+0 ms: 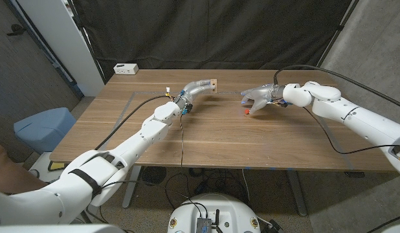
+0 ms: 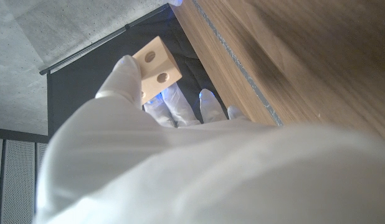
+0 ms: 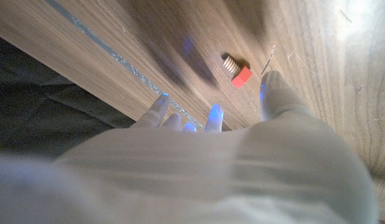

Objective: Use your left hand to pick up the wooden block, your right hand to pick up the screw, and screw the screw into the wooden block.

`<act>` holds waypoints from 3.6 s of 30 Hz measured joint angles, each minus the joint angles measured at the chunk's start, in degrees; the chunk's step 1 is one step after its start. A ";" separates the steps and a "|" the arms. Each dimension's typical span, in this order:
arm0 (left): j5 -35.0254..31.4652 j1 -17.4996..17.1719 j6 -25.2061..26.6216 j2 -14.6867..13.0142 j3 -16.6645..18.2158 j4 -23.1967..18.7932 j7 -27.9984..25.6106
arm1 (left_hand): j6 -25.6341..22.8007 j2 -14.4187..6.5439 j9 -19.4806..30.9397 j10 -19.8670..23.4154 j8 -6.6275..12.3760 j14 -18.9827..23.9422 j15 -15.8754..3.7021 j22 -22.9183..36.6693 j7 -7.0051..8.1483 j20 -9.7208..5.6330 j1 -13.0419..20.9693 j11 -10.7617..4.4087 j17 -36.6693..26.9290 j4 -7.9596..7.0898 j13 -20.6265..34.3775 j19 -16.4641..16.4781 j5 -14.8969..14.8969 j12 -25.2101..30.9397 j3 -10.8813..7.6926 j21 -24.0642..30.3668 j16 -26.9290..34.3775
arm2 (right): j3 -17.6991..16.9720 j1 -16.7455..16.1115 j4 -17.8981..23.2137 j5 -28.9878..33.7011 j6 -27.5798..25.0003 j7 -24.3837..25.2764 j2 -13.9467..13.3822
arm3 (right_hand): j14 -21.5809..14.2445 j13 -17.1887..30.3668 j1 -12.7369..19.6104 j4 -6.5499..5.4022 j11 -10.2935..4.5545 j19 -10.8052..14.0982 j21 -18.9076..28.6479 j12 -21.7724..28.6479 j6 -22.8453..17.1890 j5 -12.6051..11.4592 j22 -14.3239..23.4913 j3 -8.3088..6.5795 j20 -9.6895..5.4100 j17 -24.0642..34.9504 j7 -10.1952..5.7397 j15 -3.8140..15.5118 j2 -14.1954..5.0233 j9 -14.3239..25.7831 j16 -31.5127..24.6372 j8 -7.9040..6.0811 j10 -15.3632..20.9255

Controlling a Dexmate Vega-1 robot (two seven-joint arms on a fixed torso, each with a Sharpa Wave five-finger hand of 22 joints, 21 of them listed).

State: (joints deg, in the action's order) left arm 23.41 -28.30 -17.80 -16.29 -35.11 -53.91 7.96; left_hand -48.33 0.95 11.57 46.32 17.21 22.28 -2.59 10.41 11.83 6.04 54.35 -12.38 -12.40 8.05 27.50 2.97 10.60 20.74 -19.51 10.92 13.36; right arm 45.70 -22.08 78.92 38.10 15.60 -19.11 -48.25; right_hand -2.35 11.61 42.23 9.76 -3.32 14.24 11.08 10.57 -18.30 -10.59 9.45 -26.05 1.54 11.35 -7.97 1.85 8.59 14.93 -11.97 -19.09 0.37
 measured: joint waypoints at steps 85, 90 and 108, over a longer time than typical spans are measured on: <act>-0.50 0.62 0.24 1.07 -0.71 1.32 0.11 | -0.44 -0.91 0.00 0.76 -0.17 0.00 0.00 0.00 -0.05 0.00 -0.47 -0.34 -0.53 0.25 0.80 0.01 0.00 -0.93 1.06 0.38 0.63 | 3.73 2.03 -5.64 4.67 3.81 6.47 1.69 | -0.52 -0.03 3.36 -0.12 1.07 1.54 0.00 0.68 -8.37 0.00 0.00 -2.18 -1.13 0.79 1.93 0.10 -1.09 6.22 0.00 -10.17 0.57; -0.44 0.87 0.05 1.29 -0.72 1.90 0.26 | -0.44 -0.95 0.03 0.75 -0.22 0.00 0.00 0.00 -0.05 0.00 -0.49 -0.33 -0.52 0.29 0.78 0.01 -0.01 -0.93 1.11 0.38 0.63 | 3.88 2.23 -5.98 4.76 4.05 6.76 1.77 | -0.74 -0.03 3.37 -0.12 0.97 1.57 0.00 0.68 -8.84 0.00 -0.01 -2.18 -1.17 0.79 2.01 0.31 -1.08 6.75 0.00 -10.84 1.08; -0.27 1.22 -0.19 1.75 -0.75 3.06 0.62 | -0.44 -1.37 0.03 0.73 -0.22 0.00 0.00 0.00 -0.05 0.00 -0.46 -0.33 -0.52 -0.14 1.07 0.01 -0.12 -1.12 1.14 0.38 0.62 | 4.60 3.07 -7.50 5.15 4.90 7.76 2.34 | -1.25 -0.03 4.17 -0.15 0.25 2.26 0.00 1.10 -11.49 0.00 -0.01 -2.55 -1.85 0.88 2.03 0.20 -1.30 8.34 0.00 -13.77 2.20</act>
State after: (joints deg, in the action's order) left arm 23.14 -27.08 -17.99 -14.55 -35.86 -50.85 8.58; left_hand -48.77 -0.42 11.61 47.05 16.99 22.28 -2.58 10.41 11.78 6.04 53.89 -12.71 -12.92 7.92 28.57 2.98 10.49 19.62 -18.37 11.30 13.98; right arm 50.30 -19.01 71.42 43.25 20.50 -11.35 -45.90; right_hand -3.60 11.58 46.40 9.61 -3.08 16.50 11.07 11.67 -29.79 -10.60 9.45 -28.61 -0.32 12.23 -5.94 2.05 7.29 23.28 -11.97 -32.85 2.57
